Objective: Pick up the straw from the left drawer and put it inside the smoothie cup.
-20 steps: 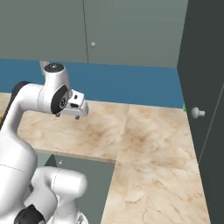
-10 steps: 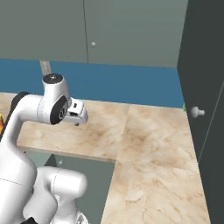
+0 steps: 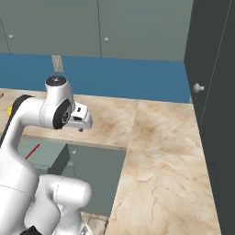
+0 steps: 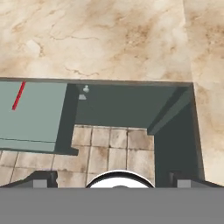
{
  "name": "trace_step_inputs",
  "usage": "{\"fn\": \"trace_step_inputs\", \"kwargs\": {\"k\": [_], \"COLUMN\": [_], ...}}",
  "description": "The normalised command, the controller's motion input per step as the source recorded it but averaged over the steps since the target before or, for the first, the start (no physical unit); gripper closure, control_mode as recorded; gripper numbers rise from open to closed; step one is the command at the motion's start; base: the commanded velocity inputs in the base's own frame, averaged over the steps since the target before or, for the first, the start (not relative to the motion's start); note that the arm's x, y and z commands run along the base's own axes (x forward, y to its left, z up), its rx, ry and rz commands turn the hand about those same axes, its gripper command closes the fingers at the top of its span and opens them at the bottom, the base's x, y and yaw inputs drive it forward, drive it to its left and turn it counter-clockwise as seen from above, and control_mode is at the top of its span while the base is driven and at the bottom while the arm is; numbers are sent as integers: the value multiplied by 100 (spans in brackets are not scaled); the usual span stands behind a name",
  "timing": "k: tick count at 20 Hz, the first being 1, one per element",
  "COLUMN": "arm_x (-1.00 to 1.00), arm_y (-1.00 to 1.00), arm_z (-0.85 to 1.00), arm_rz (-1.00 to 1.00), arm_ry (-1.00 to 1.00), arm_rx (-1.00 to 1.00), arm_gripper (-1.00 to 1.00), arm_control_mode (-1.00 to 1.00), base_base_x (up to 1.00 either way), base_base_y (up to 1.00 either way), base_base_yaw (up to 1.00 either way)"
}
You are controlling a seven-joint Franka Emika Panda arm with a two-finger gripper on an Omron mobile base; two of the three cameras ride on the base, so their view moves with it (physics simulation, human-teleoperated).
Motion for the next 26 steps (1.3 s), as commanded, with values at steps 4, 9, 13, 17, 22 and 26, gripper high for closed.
{"fn": "trace_step_inputs", "kwargs": {"k": [4,9,13,17,22,26], "arm_x": [0,0,0,0,0,0], "arm_y": [0,0,0,0,0,0], "arm_z": [0,0,0,0,0,0], "arm_rz": [0,0,0,0,0,0], "arm_ry": [0,0,0,0,0,0], "arm_rx": [0,0,0,0,0,0], "arm_gripper": [-100,-100,-100,-100,-100,-100], "arm_control_mode": [100,100,100,100,100,100], "base_base_x": [-57,-40,-18,-7,-1,0], "base_base_y": [35,60,91,100,90,66], "base_base_yaw": [0,0,0,0,0,0]}}
